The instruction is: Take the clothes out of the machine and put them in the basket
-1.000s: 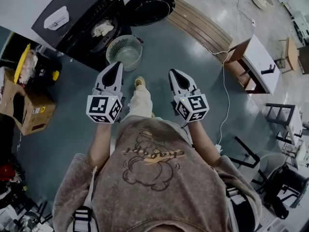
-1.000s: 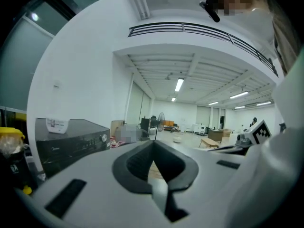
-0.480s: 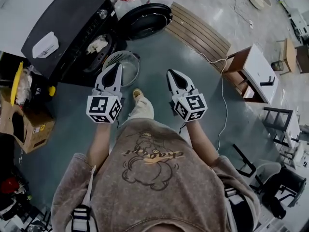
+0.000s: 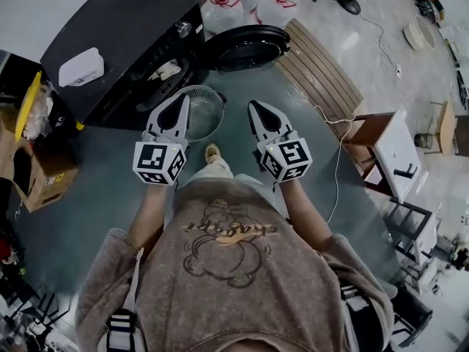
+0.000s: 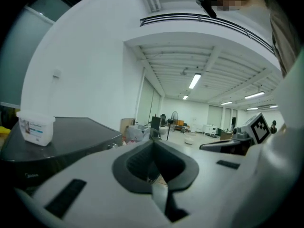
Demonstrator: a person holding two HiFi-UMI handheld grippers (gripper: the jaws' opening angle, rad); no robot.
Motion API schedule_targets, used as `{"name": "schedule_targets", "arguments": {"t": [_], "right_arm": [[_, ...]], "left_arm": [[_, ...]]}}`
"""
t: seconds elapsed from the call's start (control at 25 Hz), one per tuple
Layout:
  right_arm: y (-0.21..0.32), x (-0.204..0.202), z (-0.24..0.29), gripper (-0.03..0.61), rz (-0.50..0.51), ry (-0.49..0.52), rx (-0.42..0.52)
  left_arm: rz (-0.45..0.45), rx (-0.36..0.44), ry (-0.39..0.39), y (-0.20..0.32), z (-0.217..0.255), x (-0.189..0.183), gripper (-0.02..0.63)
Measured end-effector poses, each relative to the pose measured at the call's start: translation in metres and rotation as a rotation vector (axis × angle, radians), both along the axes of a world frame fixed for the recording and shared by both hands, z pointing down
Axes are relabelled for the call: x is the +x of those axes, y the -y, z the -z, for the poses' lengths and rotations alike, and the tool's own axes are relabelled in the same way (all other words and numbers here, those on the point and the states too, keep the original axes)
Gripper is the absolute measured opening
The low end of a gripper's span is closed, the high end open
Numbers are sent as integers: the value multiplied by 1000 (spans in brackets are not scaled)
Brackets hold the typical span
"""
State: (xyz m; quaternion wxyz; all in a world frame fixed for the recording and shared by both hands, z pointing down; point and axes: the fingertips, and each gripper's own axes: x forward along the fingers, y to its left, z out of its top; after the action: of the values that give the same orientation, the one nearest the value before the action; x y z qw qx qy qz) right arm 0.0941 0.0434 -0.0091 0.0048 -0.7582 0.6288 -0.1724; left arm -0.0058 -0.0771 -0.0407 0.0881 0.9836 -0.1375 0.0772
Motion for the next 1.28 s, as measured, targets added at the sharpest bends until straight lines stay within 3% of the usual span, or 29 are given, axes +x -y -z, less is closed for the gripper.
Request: {"name": "schedule_targets", "arguments": {"t": [0.32, 0.72, 0.96, 1.28], "right_arm": [[70, -12, -2, -3, 217, -2, -4], [113, -18, -26, -3, 465, 19, -28], [153, -7, -66, -3, 504, 10, -12], [201, 12, -176, -3, 478, -16, 18]], "left_arm": [[191, -7, 5, 37, 1, -29, 7], [439, -35, 12, 61, -27, -52, 7], [495, -47, -14, 95, -71, -40, 6], [537, -8, -43, 144, -187, -36, 7]]}}
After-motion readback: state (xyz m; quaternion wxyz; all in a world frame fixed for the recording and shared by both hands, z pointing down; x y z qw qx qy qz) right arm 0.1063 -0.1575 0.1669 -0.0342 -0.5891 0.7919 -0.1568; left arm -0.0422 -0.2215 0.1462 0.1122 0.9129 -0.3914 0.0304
